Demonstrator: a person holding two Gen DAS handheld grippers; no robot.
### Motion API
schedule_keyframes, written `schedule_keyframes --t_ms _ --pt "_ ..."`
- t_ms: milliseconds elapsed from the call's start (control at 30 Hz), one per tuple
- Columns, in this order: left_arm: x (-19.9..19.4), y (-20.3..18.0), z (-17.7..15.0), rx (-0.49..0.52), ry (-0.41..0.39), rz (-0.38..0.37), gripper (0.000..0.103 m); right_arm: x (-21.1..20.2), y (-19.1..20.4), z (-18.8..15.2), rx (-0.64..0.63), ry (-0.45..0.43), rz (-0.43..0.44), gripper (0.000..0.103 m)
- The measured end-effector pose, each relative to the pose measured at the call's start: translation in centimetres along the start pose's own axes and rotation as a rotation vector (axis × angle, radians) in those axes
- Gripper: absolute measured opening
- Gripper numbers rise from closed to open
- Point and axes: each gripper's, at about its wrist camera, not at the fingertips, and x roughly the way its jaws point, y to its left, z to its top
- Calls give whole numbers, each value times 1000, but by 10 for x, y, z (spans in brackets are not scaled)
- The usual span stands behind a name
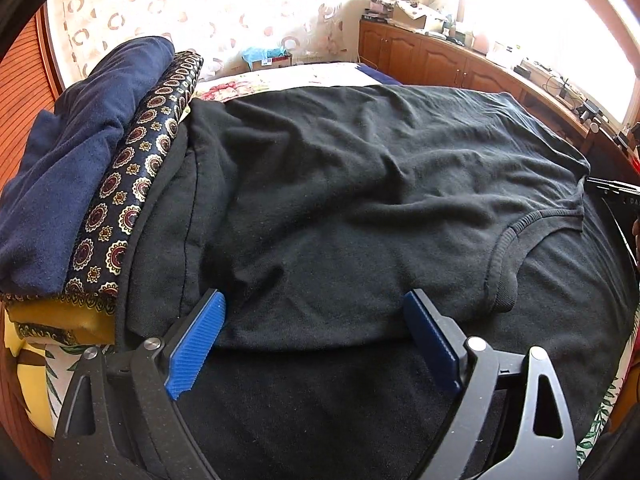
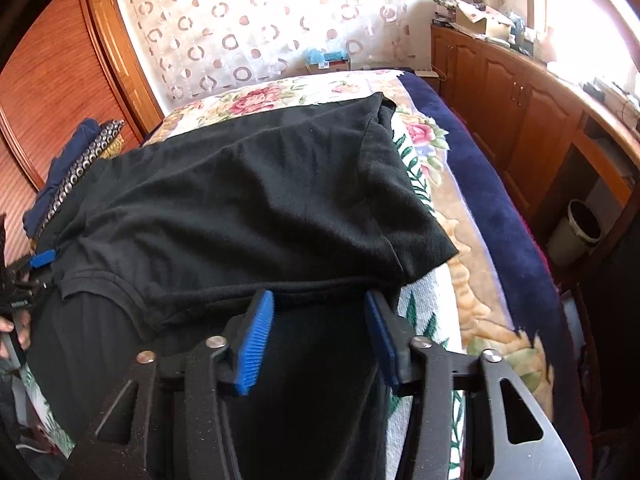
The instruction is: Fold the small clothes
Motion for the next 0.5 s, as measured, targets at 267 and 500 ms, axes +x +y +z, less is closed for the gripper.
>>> schedule_keyframes --t_ms 267,500 --pt "0 0 0 0 -1 0 91 5 -13 7 97 -25 -52 61" --pt "-20 13 -1 -51 -48 6 71 12 -3 7 41 -62 -136 21"
